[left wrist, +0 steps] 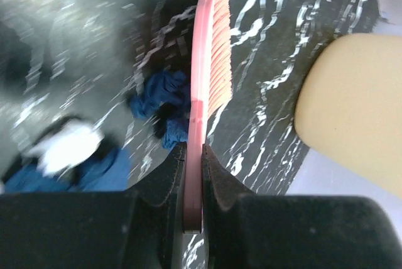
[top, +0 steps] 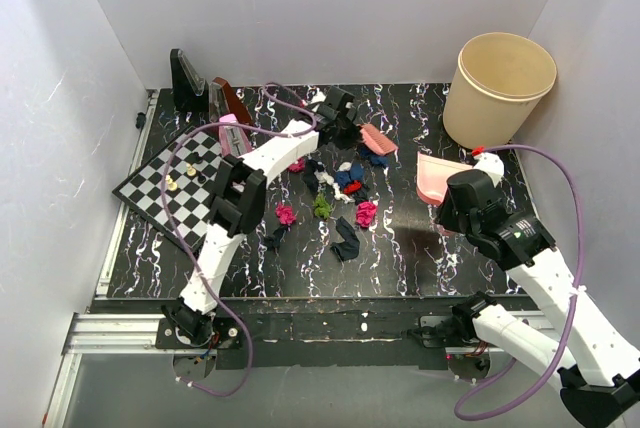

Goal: Sweep away the paper scraps from the table

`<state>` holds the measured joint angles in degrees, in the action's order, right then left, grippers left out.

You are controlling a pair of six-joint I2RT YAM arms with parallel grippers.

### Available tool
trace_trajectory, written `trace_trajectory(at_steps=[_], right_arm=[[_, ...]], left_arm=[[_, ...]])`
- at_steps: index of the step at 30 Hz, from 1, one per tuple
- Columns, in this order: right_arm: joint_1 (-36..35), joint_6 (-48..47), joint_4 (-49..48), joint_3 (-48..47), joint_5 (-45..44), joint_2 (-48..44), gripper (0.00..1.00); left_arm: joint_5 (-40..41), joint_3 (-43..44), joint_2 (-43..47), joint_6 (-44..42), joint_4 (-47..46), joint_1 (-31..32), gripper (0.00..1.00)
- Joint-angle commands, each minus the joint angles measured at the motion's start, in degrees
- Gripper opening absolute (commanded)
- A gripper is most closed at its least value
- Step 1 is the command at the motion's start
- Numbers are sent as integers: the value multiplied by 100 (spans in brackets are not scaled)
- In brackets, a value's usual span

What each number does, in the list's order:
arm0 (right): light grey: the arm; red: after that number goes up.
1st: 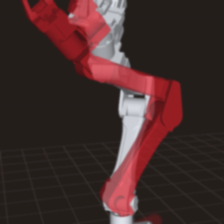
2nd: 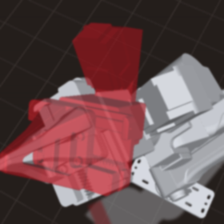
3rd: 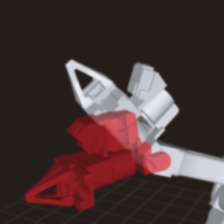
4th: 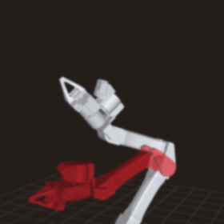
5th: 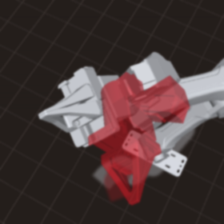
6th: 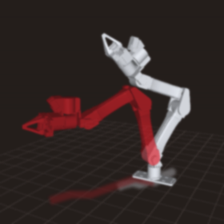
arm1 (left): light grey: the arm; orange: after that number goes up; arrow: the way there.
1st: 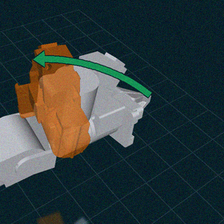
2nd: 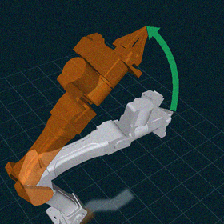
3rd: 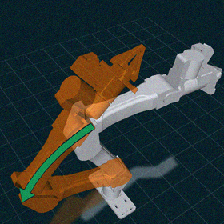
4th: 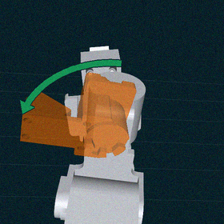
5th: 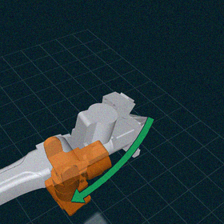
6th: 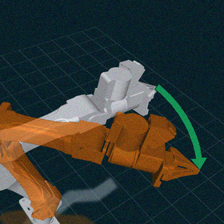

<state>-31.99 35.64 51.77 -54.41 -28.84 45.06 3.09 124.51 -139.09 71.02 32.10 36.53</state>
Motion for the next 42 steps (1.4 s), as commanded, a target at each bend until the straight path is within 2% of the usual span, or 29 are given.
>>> trace_trajectory(at_steps=[1, 3, 5, 9, 13, 17, 23, 28, 32, 35, 39, 42], right_arm=[[17, 48, -299, 88, 133, 73, 1], [8, 57, -281, 124, 194, 143, 1], [17, 75, -246, 150, 265, 248, 1], [17, 22, -185, 247, 396, 433, 1], [8, -460, -483, 431, 1273, 547, 1], [0, -584, -554, 414, 1916, 758, 1], [-44, -540, 183, 124, 2049, 1268, 1], [-378, -496, 694, -34, 1961, 1567, 1], [-808, -532, 1054, -227, 1918, 1927, 1], [-1177, -409, 1309, -350, 1716, 2094, 1], [-1433, -216, 1625, -377, 1750, 1999, 1], [-1600, -110, 1906, -395, 1917, 1832, 1]], left_arm=[[938, -1470, 1592, 368, 1176, -24, 0], [1219, -2260, 2146, 316, 1167, -24, 0], [1264, -2667, 2560, 27, 1150, -24, 0], [878, -3230, 3185, -562, 1246, -23, 0], [150, -3783, 3800, -1300, 572, 3, 0], [-229, -3943, 4389, -2108, -334, 38, 0], [-169, -3127, 4496, -3278, -134, 38, 0], [550, -2459, 4215, -4358, 463, 38, 0], [815, -1818, 3689, -5553, 1069, 38, 0], [1385, -1141, 3188, -6125, 1753, 38, 0], [2019, -376, 2590, -6644, 2291, 38, 0], [2318, -173, 2343, -6873, 2372, 29, 0]])
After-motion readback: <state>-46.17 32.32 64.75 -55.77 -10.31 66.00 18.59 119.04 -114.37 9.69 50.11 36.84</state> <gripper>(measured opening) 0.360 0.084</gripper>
